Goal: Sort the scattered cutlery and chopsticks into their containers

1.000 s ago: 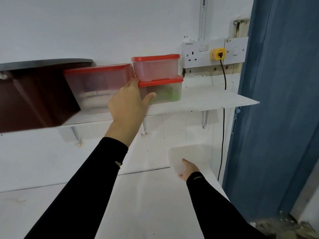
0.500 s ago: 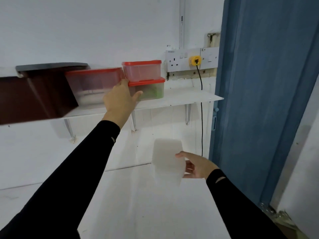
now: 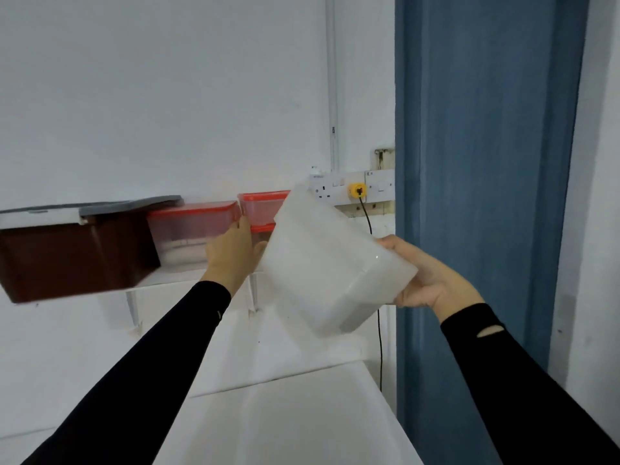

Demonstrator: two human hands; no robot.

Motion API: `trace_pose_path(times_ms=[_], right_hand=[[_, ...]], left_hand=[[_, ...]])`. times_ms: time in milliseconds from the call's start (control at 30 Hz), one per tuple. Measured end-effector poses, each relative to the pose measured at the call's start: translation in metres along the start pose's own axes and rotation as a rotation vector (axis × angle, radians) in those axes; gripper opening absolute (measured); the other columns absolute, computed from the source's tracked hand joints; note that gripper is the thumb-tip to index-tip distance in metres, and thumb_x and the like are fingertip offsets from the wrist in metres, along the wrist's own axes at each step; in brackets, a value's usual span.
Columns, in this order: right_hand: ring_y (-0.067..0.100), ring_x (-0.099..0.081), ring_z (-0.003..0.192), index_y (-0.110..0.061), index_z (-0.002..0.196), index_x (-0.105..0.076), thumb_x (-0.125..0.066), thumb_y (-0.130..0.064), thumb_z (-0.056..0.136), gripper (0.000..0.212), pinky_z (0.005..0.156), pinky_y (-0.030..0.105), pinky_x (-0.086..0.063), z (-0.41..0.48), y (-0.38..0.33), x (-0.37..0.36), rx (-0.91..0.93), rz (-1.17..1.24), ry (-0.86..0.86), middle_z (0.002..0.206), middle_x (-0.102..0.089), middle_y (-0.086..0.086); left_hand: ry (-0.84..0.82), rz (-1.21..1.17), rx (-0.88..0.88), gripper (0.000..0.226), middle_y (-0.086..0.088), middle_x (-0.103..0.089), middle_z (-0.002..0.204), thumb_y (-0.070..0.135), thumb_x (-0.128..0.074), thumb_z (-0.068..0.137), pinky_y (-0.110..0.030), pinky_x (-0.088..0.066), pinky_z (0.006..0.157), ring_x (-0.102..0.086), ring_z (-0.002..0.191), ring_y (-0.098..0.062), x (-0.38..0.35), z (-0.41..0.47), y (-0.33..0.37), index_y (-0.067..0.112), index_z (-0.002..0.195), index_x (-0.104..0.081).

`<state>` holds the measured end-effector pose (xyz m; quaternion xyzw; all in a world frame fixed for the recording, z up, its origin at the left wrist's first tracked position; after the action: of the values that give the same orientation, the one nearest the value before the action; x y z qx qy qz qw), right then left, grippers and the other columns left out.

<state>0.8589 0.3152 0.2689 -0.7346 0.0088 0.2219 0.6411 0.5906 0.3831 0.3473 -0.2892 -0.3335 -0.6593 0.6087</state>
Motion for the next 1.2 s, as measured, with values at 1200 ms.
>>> trace_pose_path(times_ms=[1200], right_hand=[[0.035, -0.064, 0.097, -0.012, 0.11, -0.059, -0.074, -0.039, 0.086, 0.039, 0.061, 0.054, -0.059, 0.125, -0.141, 0.02, 0.202, -0.378, 0.423, 0.115, -0.059, 0.013]], left_hand=[[0.093, 0.267, 0.024, 0.031, -0.003, -0.052, 0.123, 0.032, -0.053, 0.099, -0.032, -0.038, 0.061, -0.067, 0.096, -0.024, -0.009, 0.012, 0.001, 0.012, 0.121, -0.041]])
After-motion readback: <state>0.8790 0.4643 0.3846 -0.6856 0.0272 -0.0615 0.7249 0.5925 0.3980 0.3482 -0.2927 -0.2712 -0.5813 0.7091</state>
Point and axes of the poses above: each hand's wrist, its own z-axis towards the middle knuckle, its own x-axis out of the back of the hand, y = z × x, the point moved 8 cm from there along z, towards the middle knuckle
